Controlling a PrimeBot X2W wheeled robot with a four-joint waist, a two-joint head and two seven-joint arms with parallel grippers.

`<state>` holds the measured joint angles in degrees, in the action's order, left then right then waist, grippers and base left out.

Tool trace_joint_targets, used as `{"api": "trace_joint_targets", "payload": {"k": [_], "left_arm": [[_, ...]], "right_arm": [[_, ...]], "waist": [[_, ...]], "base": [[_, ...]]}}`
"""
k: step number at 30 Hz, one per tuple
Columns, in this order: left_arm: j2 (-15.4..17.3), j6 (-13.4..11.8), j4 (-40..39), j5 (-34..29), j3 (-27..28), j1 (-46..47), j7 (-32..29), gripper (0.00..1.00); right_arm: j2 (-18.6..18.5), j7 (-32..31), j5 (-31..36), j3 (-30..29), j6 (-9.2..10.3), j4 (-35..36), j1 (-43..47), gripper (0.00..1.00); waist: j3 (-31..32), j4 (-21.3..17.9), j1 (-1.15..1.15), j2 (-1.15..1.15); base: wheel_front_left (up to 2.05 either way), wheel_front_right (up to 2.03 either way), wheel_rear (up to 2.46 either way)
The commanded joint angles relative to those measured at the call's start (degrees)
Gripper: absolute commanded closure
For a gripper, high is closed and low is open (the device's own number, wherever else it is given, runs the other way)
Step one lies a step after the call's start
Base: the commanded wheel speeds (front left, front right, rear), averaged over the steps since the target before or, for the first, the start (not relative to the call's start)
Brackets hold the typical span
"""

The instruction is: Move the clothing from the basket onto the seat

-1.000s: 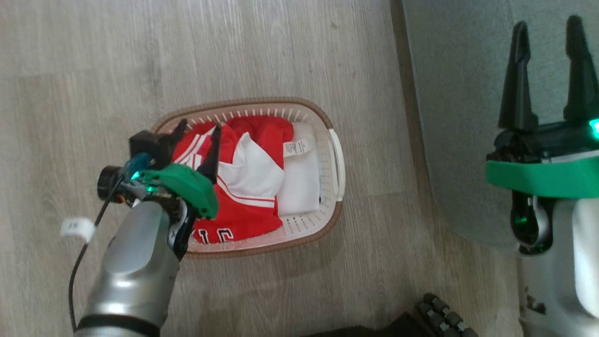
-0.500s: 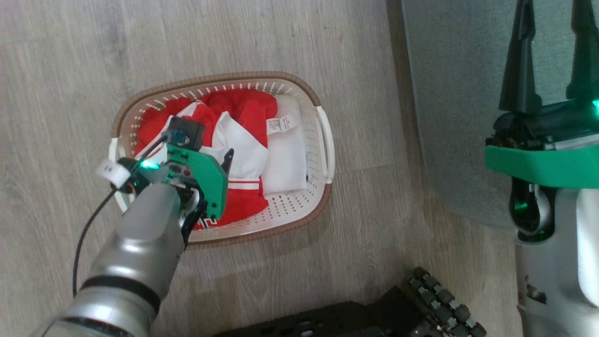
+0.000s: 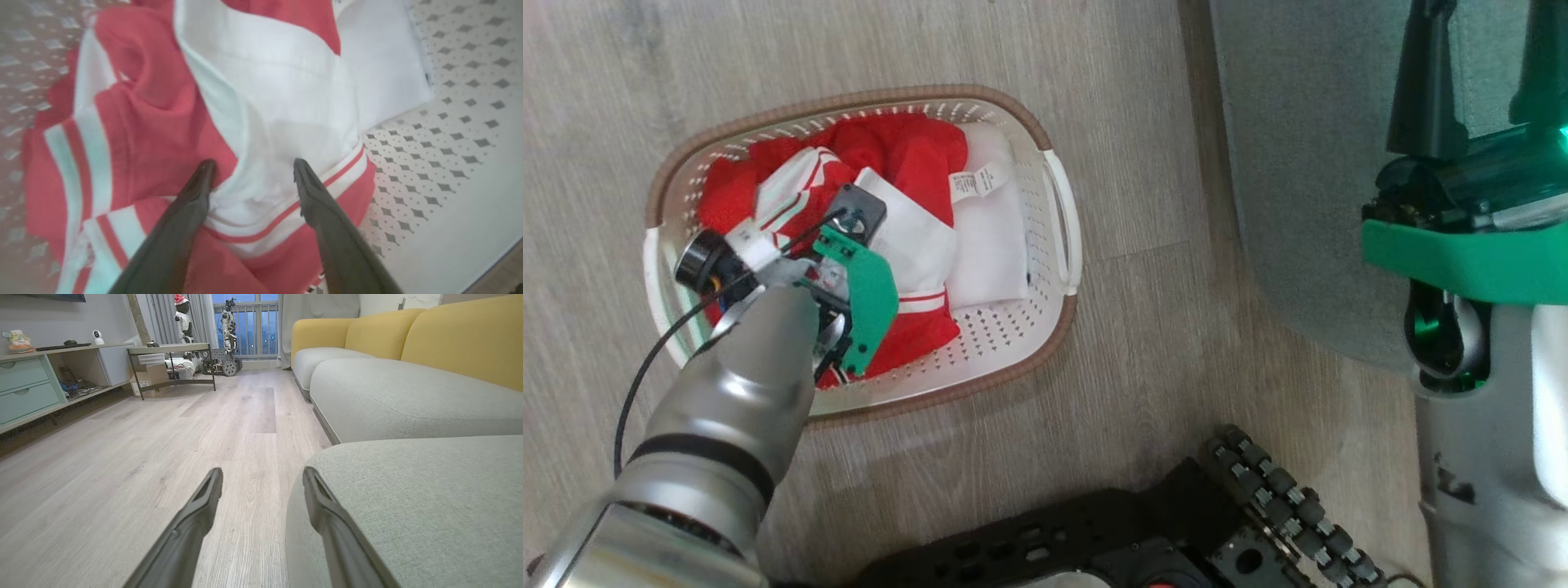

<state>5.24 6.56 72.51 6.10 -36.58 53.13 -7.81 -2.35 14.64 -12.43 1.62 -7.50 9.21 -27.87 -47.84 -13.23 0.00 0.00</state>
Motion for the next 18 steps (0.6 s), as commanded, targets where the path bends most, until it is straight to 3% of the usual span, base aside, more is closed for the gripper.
{"api": "trace_joint_targets", "payload": {"k": [1, 7, 8, 9, 10, 11, 18], "left_arm": [[1.31, 0.11, -0.14, -0.64, 0.08, 0.01, -0.8, 0.0], [1.89, 0.54, 0.69, -2.43, -3.23, 0.56, -4.24, 0.0], [1.94, 0.6, 0.74, -2.29, -3.37, 0.63, -4.36, 0.12], [1.97, 0.65, 0.79, -2.12, -3.5, 0.67, -4.36, 0.51], [1.96, 0.7, 0.82, -1.84, -3.53, 0.69, -4.19, 0.83], [1.95, 0.74, 0.85, -1.54, -3.55, 0.69, -3.96, 1.0], [1.95, 0.87, 1.0, -0.03, -4.15, 0.48, -1.49, 1.0]], "right_arm": [[-0.53, 0.36, -0.69, 0.72, 0.01, 2.16, -0.02, 0.0], [-0.53, 0.36, -1.36, 1.15, 0.01, 2.4, -0.62, 0.0], [-0.53, 0.36, -1.45, 1.24, 0.01, 2.4, -0.69, 0.0], [-0.53, 0.36, -1.53, 1.3, 0.01, 2.39, -0.74, 0.0], [-0.53, 0.36, -1.58, 1.33, 0.01, 2.36, -0.79, 0.0], [-0.53, 0.36, -1.62, 1.34, 0.01, 2.32, -0.79, 0.0], [-0.53, 0.36, -1.73, 1.28, 0.01, 1.81, -0.97, 0.0]], "waist": [[-0.57, -0.37, 0.0, 0.0], [-2.01, -0.96, 0.0, 0.0], [-2.14, -1.01, 0.0, 0.0], [-2.25, -1.04, 0.0, 0.0], [-2.32, -1.04, 0.0, 0.0], [-2.34, -1.02, 0.0, 0.0], [-1.63, -0.67, 0.0, 0.0]], "base": [[0.0, 0.0, 0.0], [0.0, 0.0, 0.0], [0.0, 0.0, 0.0], [0.0, 0.0, 0.0], [0.0, 0.0, 0.0], [0.0, 0.0, 0.0], [0.0, 0.0, 0.0]]}}
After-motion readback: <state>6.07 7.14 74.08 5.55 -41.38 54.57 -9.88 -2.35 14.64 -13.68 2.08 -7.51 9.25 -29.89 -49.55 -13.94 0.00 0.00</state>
